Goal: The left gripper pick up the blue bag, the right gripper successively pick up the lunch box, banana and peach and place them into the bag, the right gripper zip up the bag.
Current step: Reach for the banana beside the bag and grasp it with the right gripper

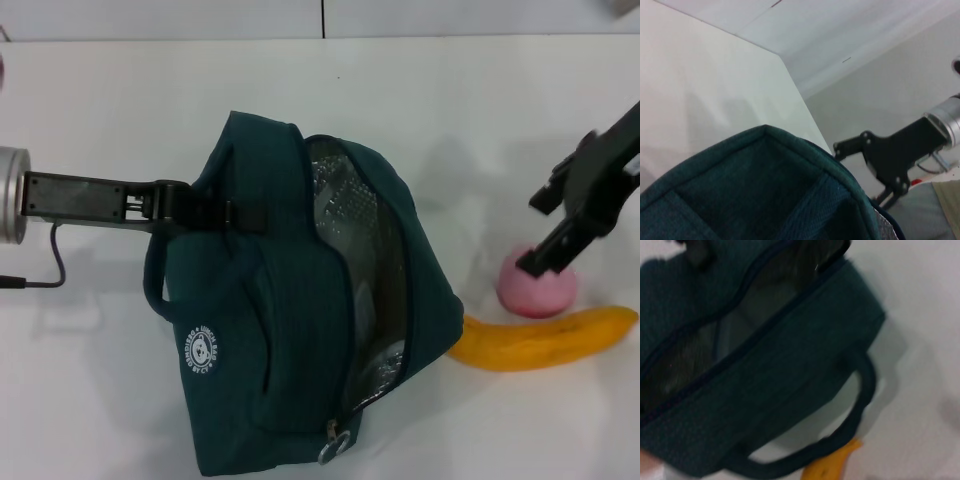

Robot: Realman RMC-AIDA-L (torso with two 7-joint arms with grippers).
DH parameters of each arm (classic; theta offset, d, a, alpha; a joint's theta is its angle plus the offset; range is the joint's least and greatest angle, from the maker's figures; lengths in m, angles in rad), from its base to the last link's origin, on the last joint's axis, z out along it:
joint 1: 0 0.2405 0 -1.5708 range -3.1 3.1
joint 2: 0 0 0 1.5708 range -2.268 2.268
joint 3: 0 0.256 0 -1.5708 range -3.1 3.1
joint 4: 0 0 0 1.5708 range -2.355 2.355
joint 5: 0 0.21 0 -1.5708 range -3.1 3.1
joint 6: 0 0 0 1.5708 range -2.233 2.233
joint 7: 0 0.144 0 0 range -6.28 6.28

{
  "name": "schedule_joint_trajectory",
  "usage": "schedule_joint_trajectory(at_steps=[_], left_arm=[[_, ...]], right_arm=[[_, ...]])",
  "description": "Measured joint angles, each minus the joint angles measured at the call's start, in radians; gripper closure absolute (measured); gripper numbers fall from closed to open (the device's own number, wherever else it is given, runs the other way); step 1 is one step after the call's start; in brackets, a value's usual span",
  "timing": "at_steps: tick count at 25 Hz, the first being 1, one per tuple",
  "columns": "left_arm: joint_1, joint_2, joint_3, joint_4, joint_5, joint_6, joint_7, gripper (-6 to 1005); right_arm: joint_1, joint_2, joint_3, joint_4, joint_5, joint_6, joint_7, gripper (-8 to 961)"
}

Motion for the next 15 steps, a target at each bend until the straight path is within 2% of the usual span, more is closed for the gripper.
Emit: schedule_joint_trajectory(at_steps=[2,3,8,15], left_arm=[[0.0,-0.001,0.0,0.0,-0.001,-0.001,0.0,959],[0.0,-0.001,0.0,0.0,-0.001,-0.001,0.0,959],[-0.003,-0.002,0.0,-0.007,-0.003,-0.007,0.0,959],[-0.009,-0.003,0.0,-0.022,-0.004,-0.008,0.001,959]], right_arm=[[0.023,0.032,-0.056,-0.009,-0.046,-0.008,0.007,81],[0.028,0.041,-0.092,-0.007,-0.059,-0.003,0.01,81],[0.026,0.048,-0.271,0.013,-0.061,0.064,0.046,82],[0.01,0.052,-0.413,0.028,-0.021,0.126,0.054,83]])
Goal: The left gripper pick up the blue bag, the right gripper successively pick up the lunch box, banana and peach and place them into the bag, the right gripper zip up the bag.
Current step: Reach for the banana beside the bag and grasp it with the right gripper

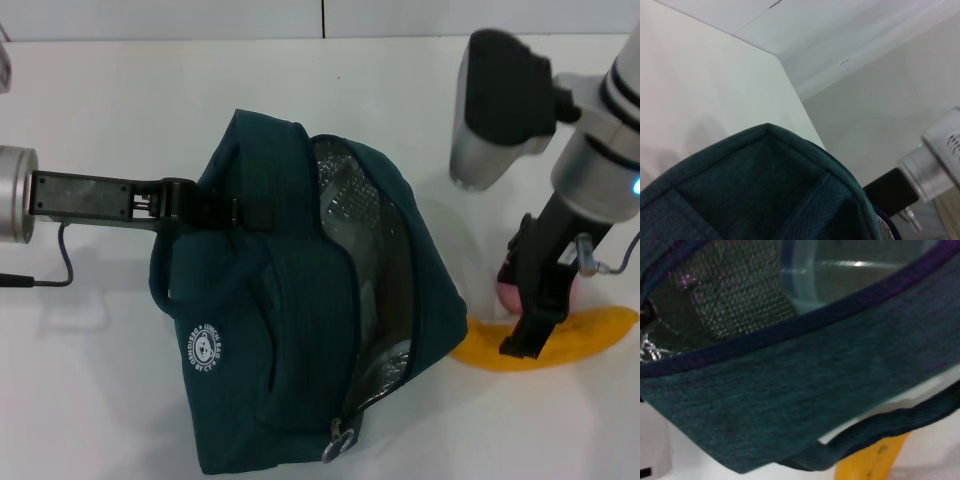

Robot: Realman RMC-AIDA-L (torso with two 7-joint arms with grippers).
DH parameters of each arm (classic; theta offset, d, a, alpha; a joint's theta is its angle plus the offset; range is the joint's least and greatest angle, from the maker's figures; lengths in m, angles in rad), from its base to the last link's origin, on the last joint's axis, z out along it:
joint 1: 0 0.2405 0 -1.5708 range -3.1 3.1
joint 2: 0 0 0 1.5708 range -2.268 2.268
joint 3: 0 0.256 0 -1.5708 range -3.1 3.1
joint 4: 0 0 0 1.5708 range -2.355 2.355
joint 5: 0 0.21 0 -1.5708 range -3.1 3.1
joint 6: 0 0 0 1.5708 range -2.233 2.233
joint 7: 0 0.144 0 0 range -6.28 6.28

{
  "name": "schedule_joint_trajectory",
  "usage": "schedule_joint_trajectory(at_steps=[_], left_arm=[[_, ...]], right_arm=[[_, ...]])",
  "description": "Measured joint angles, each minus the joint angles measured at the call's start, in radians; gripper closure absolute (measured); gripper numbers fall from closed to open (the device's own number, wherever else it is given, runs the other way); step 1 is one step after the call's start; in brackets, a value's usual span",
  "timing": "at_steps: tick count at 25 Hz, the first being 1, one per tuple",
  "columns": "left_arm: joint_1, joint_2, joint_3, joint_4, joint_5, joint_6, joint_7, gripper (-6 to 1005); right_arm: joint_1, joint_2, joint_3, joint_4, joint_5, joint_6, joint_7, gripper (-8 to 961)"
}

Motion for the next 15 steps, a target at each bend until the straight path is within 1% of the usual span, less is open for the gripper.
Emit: schedule_joint_trajectory(at_steps=[6,15], left_arm=[[-0.004,0.0,0.0,-0.001,-0.003,-0.003,0.0,959],[-0.006,0.0,0.0,-0.001,-0.003,-0.004,0.0,959]], right_arm=[[0.002,0.0,-0.097,0.023,0.013,0.038,0.03,84],[0.002,0.0,-0.124,0.046,0.017,0.064,0.037,85]])
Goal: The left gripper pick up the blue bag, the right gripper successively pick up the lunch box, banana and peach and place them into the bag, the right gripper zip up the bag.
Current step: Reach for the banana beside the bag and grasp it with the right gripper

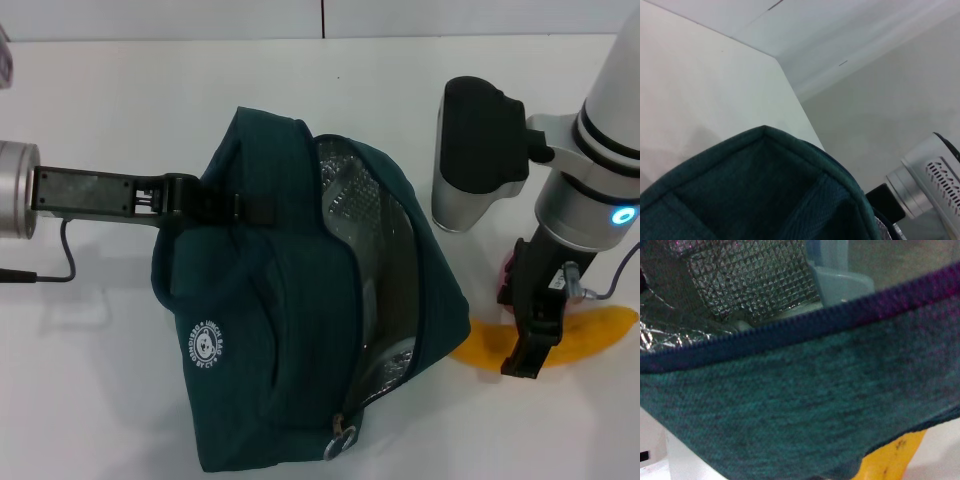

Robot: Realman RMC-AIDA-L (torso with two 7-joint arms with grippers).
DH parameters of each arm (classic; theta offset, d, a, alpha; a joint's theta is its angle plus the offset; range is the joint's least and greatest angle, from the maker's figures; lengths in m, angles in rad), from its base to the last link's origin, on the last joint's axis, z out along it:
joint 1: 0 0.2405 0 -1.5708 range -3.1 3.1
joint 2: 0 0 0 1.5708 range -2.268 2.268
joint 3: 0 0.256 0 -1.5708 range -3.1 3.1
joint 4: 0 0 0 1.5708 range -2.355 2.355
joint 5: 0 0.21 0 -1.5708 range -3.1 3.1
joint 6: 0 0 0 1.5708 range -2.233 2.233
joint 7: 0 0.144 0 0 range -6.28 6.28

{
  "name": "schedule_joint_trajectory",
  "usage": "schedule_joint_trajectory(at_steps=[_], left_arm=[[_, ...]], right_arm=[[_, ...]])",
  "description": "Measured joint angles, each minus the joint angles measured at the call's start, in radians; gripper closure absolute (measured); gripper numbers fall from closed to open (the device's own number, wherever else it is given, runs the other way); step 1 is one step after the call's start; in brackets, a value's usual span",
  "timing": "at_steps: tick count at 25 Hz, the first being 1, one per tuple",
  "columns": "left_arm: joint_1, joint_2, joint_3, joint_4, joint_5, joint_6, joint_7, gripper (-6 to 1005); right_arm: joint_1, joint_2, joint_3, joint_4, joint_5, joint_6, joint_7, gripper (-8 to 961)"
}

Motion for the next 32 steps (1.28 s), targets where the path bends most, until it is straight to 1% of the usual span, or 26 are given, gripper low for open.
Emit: schedule_joint_trajectory(at_steps=[13,27,32], left_arm=[[-0.001,0.0,0.0,0.0,-0.003,-0.001,0.0,959],[-0.003,0.0,0.0,0.0,-0.005,-0.001,0.0,958],[-0.003,0.0,0.0,0.0,-0.015,0.0,0.0,958]], right_arm=[[0.003,0.0,-0.071,0.034,0.019,0.056,0.015,201],[0.008,0.0,-0.089,0.062,0.02,0.074,0.022,283],[0.013,0.0,-0.079,0.069,0.023,0.051,0.023,312]])
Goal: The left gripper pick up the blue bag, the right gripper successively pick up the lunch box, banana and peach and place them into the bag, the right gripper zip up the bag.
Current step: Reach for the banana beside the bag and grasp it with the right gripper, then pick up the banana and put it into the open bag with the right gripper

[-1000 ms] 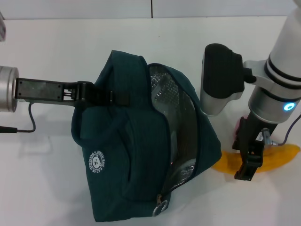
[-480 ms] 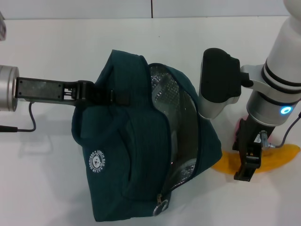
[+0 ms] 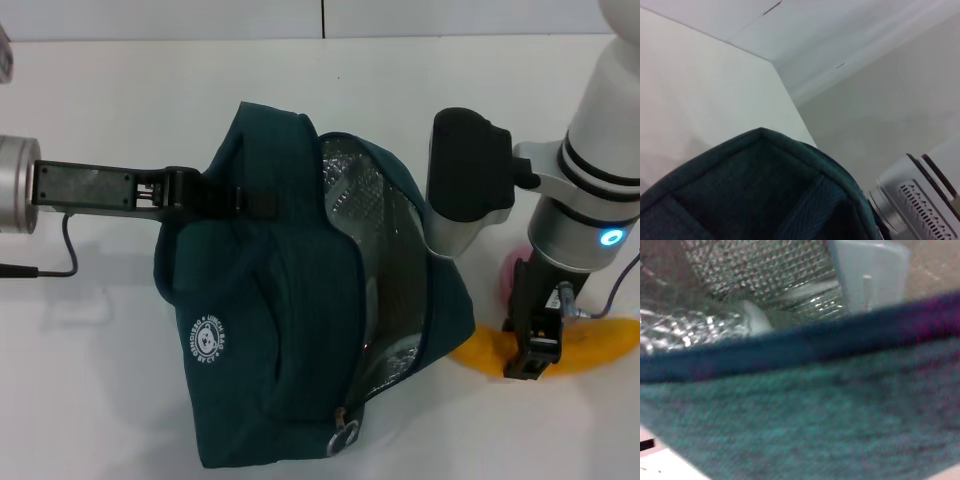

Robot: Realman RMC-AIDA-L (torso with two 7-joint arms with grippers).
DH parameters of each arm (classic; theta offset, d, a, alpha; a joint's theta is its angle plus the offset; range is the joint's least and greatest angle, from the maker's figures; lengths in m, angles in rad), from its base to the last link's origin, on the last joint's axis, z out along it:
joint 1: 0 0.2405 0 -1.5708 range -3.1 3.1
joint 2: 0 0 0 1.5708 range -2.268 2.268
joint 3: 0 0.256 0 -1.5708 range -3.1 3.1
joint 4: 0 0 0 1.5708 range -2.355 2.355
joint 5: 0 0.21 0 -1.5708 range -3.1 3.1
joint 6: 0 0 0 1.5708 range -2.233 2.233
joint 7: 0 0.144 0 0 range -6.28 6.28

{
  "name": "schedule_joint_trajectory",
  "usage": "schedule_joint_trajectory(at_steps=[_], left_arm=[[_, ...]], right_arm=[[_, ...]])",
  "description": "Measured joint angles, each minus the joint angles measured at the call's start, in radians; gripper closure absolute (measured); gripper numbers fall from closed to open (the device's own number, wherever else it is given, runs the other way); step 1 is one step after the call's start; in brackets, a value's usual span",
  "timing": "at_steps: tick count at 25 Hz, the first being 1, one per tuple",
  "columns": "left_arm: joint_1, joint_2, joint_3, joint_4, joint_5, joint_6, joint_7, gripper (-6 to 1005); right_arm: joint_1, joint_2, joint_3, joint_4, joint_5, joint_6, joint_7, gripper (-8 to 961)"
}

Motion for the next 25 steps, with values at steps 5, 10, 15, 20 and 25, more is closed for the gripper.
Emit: schedule_joint_trajectory(at_steps=[5,10,15,20,25], left_arm=[[0.004,0.001,0.0,0.0,-0.001,0.001,0.0,958],[0.011,0.005,0.0,0.0,-0.001,0.004,-0.002,958],[0.012,0.006,0.0,0.0,-0.001,0.005,-0.002,958],[0.009,0.006,0.0,0.0,-0.001,0.005,-0.004,958],[0.005,0.006,0.0,0.0,-0.001,0.005,-0.004,959]], right_arm=[[-0.002,0.0,0.005,-0.029,0.008,-0.069,0.002,509],[-0.029,-0.006,0.096,-0.101,0.001,-0.206,0.011,527],[-0.057,-0.017,0.256,-0.128,-0.038,-0.347,-0.007,525],[-0.085,-0.039,0.447,-0.136,-0.125,-0.397,-0.067,517],[-0.075,-0.069,0.702,-0.144,-0.117,-0.417,-0.109,509]])
